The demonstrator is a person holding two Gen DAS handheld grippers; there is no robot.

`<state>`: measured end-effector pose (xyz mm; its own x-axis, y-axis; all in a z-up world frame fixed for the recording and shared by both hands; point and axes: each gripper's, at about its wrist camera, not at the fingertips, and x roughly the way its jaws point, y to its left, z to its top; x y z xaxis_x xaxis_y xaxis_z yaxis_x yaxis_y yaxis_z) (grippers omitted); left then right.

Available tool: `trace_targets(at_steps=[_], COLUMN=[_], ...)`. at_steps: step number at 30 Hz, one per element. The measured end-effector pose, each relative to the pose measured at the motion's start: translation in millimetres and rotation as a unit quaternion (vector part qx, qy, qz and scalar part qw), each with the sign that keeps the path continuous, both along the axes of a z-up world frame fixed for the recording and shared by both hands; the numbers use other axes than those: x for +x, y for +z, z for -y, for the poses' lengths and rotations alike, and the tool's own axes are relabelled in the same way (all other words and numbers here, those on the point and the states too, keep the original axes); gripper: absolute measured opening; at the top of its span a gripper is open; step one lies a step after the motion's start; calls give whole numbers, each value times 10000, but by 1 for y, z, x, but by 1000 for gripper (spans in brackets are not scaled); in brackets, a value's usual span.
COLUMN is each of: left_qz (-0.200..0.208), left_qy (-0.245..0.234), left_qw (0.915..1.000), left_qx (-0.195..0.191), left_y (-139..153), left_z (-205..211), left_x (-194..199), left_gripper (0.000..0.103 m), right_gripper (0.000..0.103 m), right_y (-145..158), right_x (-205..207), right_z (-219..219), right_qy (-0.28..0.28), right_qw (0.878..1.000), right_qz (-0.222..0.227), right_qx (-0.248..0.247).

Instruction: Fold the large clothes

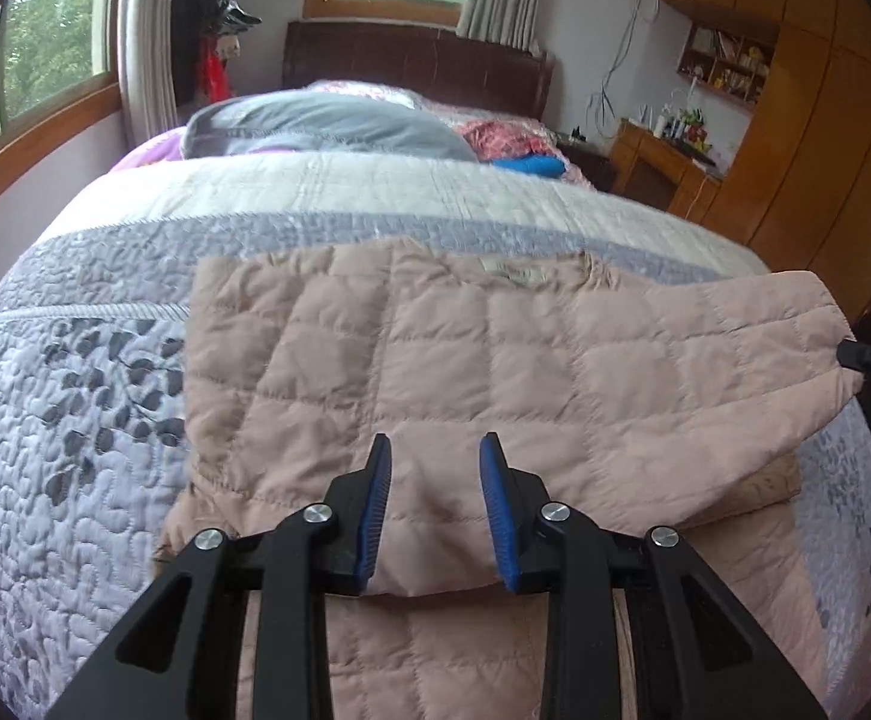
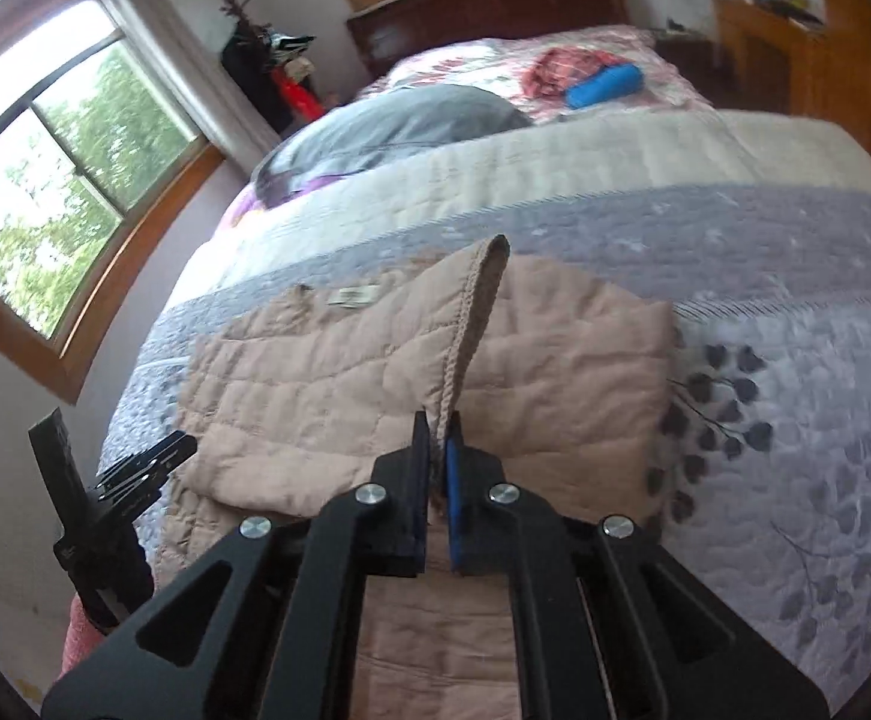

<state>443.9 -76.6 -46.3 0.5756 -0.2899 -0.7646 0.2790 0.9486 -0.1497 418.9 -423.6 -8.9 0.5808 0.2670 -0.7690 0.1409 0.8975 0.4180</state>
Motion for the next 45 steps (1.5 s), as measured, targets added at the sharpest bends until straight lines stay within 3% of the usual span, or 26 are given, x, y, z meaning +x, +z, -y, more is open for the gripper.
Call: trace_targets(at_steps=[6,8,11,14,18,21,26,30,33,37,39,42,45], left_qz=[-490,-432,-442,-479,-263,-81,-236,-433,-339,-397,-377,-161,-146], left_qy=[80,28,16,22,114,-28,-269,-283,-335,-377,-410,-319,-225], left_qw=[9977,9975,9972,9971,9990,9993,9973,9949,9943,9931,9950,9967,9963], left_qx=[469,559,605,596,339,352,639,863,949,1033,833,735,819], left_y=[-51,-57,-58,-51,-20,-3,-16,-49,-55,-48,-33,-10,-6], left_z=[12,14,15,11,3,17,52,59,61,64,62,69,80], left_x=[20,18,18,17,3,-10,-18,-10,-11,-12,-4,11,38], left_gripper=[31,31,31,30,30,30,30,32,32,31,31,31,31], right_gripper=[3,4,5,9,20,20,20,14,14,18,19,20,20], right_y=[-72,-102,-124,-113,-58,-41,-65,-103,-121,-111,-95,-69,-68], right_x=[6,11,12,9,-19,-15,7,27,35,36,37,53,75], right_z=[19,18,13,9,-5,-41,-102,-126,-120,-123,-118,-106,-92], right_qy=[-213,-246,-276,-300,-460,73,895,862,841,994,1078,788,498], right_qw=[9977,9955,9945,9956,9971,9982,9948,9907,9900,9878,9889,9936,9946], right_qz=[-628,-907,-975,-880,-124,40,-350,-826,-1008,-1050,-866,-501,-517], right_qx=[165,140,245,106,-589,-602,-335,-652,-508,-576,-543,-635,-745])
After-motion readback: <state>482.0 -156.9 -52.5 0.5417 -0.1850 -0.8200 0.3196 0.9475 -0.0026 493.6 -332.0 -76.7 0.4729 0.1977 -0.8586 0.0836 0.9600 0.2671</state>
